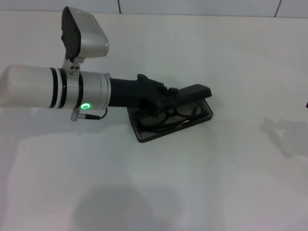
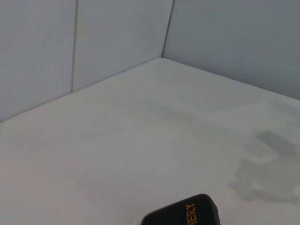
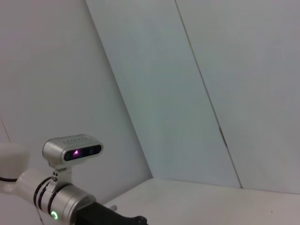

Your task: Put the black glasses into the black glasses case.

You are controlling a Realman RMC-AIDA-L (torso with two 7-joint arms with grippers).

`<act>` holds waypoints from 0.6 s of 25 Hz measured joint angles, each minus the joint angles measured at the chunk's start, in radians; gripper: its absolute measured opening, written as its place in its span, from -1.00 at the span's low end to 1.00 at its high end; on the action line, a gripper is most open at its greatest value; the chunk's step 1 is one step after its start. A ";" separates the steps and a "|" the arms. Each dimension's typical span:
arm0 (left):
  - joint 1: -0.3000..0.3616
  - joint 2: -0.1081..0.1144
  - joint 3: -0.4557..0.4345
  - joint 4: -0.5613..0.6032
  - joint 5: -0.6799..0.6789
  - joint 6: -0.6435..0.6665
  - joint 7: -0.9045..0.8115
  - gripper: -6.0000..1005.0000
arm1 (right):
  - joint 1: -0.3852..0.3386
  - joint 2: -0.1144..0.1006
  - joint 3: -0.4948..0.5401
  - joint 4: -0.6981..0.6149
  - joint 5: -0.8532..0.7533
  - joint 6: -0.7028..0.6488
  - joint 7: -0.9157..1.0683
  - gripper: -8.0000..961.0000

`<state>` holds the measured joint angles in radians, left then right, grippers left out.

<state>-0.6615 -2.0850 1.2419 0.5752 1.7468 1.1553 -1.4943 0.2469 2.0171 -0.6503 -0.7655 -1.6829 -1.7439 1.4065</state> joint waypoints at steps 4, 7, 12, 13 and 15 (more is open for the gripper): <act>0.002 -0.001 0.002 0.000 0.016 0.017 0.000 -0.63 | 0.000 0.000 0.000 0.002 0.000 0.000 -0.002 -0.67; 0.002 -0.002 0.035 0.000 0.027 0.033 0.000 -0.63 | 0.000 0.000 0.000 0.002 0.000 0.000 -0.003 -0.67; -0.004 0.000 0.099 -0.006 0.027 0.042 -0.004 -0.63 | 0.000 0.000 0.000 0.002 0.000 -0.002 -0.003 -0.66; -0.004 0.000 0.102 -0.005 0.028 0.047 -0.003 -0.63 | 0.000 0.000 0.000 0.002 0.000 -0.003 -0.003 -0.66; 0.004 -0.001 0.103 0.014 0.028 0.075 0.005 -0.63 | 0.000 0.000 0.000 0.002 0.000 -0.008 -0.003 -0.66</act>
<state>-0.6574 -2.0862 1.3452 0.5891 1.7746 1.2300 -1.4890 0.2466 2.0171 -0.6503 -0.7637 -1.6827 -1.7518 1.4036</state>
